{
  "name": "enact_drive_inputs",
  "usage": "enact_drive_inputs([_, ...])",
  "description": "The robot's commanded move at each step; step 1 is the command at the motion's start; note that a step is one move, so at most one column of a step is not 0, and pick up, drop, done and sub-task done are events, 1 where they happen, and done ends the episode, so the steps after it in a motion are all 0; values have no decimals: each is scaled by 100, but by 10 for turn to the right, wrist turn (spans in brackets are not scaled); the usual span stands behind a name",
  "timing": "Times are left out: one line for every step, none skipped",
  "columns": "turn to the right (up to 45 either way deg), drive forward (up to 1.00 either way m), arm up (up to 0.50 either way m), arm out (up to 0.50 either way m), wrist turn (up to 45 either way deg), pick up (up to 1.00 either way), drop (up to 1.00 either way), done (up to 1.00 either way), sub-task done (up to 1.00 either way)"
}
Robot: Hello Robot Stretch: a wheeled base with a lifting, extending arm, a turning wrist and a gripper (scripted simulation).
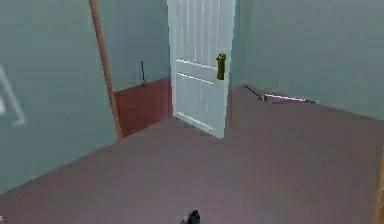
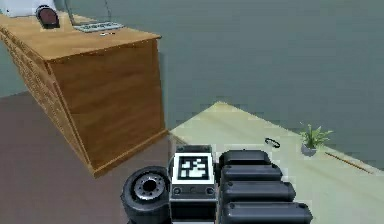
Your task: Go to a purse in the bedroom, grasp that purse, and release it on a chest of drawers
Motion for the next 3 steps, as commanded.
enact_drive_inputs([450,0,0,0,0,0,0,0,0])
enact_drive_inputs([450,0,0,0,0,0,0,0,0])
enact_drive_inputs([90,0,0,0,0,0,0,0,0])
